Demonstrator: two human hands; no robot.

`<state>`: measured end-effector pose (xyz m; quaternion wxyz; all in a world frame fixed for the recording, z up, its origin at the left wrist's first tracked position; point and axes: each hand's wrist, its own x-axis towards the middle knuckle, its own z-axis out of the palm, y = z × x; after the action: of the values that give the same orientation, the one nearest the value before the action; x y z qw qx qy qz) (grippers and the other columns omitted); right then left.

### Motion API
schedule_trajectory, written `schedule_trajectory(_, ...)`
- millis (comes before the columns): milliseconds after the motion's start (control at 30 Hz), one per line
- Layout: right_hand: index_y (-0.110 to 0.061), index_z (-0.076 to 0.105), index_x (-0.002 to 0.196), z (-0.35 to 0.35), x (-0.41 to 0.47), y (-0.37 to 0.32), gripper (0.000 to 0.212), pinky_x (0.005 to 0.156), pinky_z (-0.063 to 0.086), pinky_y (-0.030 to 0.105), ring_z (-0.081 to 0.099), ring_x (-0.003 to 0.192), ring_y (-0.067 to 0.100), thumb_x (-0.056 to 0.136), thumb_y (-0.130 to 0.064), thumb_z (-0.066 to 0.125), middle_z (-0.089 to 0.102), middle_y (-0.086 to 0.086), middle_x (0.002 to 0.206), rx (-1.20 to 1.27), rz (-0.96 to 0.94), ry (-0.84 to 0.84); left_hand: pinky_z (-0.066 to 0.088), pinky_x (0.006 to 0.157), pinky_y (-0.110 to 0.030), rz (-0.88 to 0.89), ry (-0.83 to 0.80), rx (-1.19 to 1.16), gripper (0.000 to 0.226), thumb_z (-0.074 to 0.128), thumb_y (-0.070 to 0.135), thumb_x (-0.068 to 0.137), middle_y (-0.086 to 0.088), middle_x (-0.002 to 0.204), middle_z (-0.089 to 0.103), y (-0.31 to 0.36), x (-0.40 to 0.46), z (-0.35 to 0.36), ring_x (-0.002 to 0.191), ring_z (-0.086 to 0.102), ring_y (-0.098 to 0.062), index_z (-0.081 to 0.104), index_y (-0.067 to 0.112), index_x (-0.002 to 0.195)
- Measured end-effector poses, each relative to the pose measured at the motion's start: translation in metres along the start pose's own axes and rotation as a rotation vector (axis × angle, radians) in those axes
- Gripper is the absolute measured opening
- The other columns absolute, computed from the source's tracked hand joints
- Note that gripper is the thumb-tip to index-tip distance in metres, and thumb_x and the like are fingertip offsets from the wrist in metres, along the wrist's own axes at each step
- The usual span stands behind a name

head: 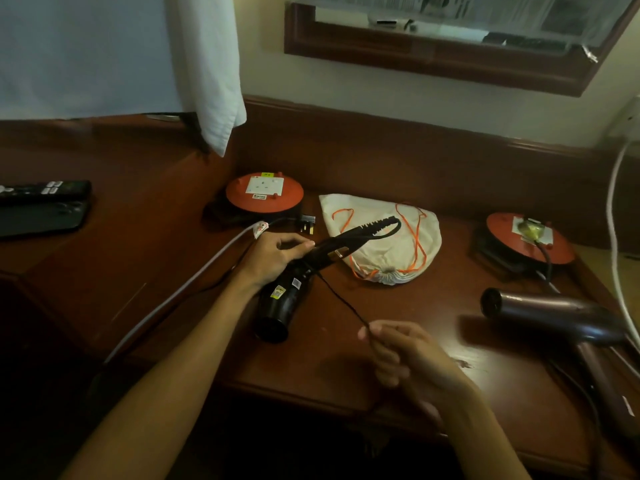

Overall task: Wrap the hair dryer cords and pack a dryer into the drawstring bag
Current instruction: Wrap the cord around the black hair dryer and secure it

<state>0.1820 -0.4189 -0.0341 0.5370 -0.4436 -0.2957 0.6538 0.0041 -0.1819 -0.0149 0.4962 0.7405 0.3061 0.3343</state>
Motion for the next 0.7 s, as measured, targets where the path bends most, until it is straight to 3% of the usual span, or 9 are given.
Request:
schedule_trajectory(100, 0.002, 0.07, 0.094, -0.024, 0.027, -0.024, 0.02, 0.044, 0.02, 0.022, 0.024, 0.043, 0.009, 0.1, -0.01, 0.055, 0.032, 0.002, 0.056, -0.242, 0.006, 0.197, 0.051, 0.088, -0.033, 0.024, -0.011, -0.016, 0.009, 0.071, 0.017, 0.093, 0.001, 0.088, 0.077, 0.001, -0.008, -0.001, 0.087, 0.072, -0.013, 0.08, 0.019, 0.091)
schedule_trajectory(167, -0.005, 0.072, 0.086, -0.037, 0.045, -0.038, 0.023, 0.044, 0.023, 0.023, 0.03, 0.046, 0.015, 0.101, -0.009, 0.056, 0.039, 0.006, 0.059, -0.463, -0.023, 0.281, 0.05, 0.085, -0.03, 0.066, -0.1, 0.097, 0.006, 0.074, 0.02, 0.092, 0.007, 0.087, 0.075, 0.007, -0.015, 0.006, 0.086, 0.069, -0.006, 0.08, 0.022, 0.092)
schedule_trajectory(267, 0.004, 0.069, 0.087, -0.041, 0.068, -0.065, 0.028, 0.05, 0.033, 0.027, 0.041, 0.058, 0.024, 0.101, -0.018, 0.059, 0.048, 0.014, 0.069, -0.849, -0.045, 0.287, 0.047, 0.099, -0.04, 0.137, -0.226, 0.422, 0.011, 0.072, 0.043, 0.088, 0.019, 0.091, 0.068, 0.013, -0.023, 0.023, 0.098, 0.061, -0.002, 0.078, 0.035, 0.095)
schedule_trajectory(400, 0.006, 0.07, 0.094, -0.024, 0.083, -0.1, 0.031, 0.047, 0.033, 0.025, 0.04, 0.054, 0.017, 0.101, -0.022, 0.06, 0.049, 0.014, 0.071, -1.004, -0.049, 0.201, 0.039, 0.105, -0.044, 0.125, -0.251, 0.526, 0.012, 0.069, 0.042, 0.093, 0.026, 0.09, 0.061, 0.025, -0.026, 0.034, 0.099, 0.057, 0.002, 0.07, 0.036, 0.102)
schedule_trajectory(500, 0.007, 0.071, 0.099, -0.009, 0.08, -0.123, 0.029, 0.047, 0.034, 0.026, 0.042, 0.055, 0.017, 0.101, -0.02, 0.06, 0.053, 0.016, 0.074, -1.075, -0.062, 0.098, 0.03, 0.097, -0.039, 0.073, -0.277, 0.588, 0.027, 0.063, 0.042, 0.097, 0.021, 0.1, 0.067, 0.03, -0.026, 0.04, 0.116, 0.051, -0.006, 0.054, 0.032, 0.121)
schedule_trajectory(567, 0.006, 0.07, 0.103, 0.004, 0.072, -0.133, 0.025, 0.05, 0.034, 0.026, 0.043, 0.058, 0.018, 0.101, -0.016, 0.059, 0.058, 0.013, 0.077, -1.079, -0.001, -0.075, 0.026, 0.092, -0.038, 0.075, -0.304, 0.651, 0.035, 0.059, 0.043, 0.098, 0.018, 0.107, 0.069, 0.03, -0.025, 0.045, 0.12, 0.046, -0.008, 0.044, 0.035, 0.129)
schedule_trajectory(633, 0.004, 0.069, 0.114, 0.014, 0.062, -0.134, 0.022, 0.051, 0.034, 0.024, 0.044, 0.06, 0.017, 0.102, -0.008, 0.055, 0.065, 0.009, 0.082, -1.047, 0.08, -0.274, 0.028, 0.095, -0.039, 0.079, -0.339, 0.726, 0.034, 0.058, 0.042, 0.098, 0.016, 0.107, 0.064, 0.031, -0.024, 0.054, 0.116, 0.046, -0.01, 0.042, 0.04, 0.127)
schedule_trajectory(700, 0.003, 0.068, 0.121, 0.017, 0.054, -0.129, 0.026, 0.05, 0.036, 0.022, 0.049, 0.061, 0.015, 0.102, 0.0, 0.051, 0.07, 0.013, 0.092, -1.021, 0.1, -0.37, 0.029, 0.099, -0.042, 0.084, -0.366, 0.837, 0.023, 0.06, 0.034, 0.094, 0.014, 0.104, 0.055, 0.036, -0.024, 0.062, 0.116, 0.045, -0.012, 0.046, 0.042, 0.111)
